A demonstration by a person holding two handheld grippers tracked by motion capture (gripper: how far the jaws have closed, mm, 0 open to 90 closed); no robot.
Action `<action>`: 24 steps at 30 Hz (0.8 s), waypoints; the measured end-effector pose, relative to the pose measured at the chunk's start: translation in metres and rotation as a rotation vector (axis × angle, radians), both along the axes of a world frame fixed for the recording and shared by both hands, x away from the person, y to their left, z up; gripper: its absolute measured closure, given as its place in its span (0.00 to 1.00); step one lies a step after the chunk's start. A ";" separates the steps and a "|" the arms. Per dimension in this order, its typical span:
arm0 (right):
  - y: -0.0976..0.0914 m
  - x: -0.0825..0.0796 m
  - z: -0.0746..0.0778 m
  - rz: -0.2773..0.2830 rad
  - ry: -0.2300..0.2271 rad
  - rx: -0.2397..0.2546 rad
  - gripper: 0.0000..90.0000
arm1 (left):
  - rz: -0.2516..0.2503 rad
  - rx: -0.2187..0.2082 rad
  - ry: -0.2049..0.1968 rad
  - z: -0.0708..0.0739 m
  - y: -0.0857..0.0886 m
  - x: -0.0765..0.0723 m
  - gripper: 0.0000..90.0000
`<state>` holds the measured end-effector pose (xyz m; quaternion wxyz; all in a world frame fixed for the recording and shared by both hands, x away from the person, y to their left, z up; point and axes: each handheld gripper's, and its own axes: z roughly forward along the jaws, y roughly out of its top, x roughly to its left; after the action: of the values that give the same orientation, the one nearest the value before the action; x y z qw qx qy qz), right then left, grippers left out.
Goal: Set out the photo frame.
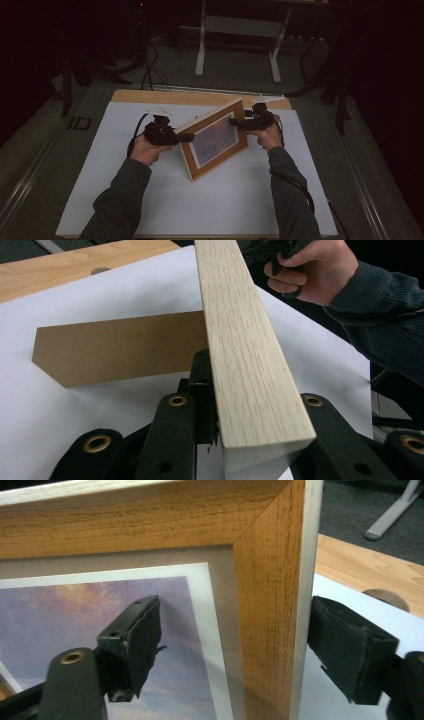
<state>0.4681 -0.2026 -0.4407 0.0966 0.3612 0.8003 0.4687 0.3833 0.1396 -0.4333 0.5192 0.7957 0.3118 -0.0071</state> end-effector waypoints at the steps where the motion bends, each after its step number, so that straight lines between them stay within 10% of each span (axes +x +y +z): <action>1: 0.000 0.001 -0.001 0.003 0.005 0.007 0.23 | 0.000 0.000 0.000 0.000 0.000 0.000 0.82; 24: -0.006 0.006 -0.007 0.051 0.034 0.047 0.25 | 0.020 0.014 -0.027 0.000 -0.002 0.007 0.84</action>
<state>0.4737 -0.2087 -0.4475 0.0624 0.3507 0.7997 0.4834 0.3902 0.1373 -0.4337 0.5178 0.7962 0.3127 0.0108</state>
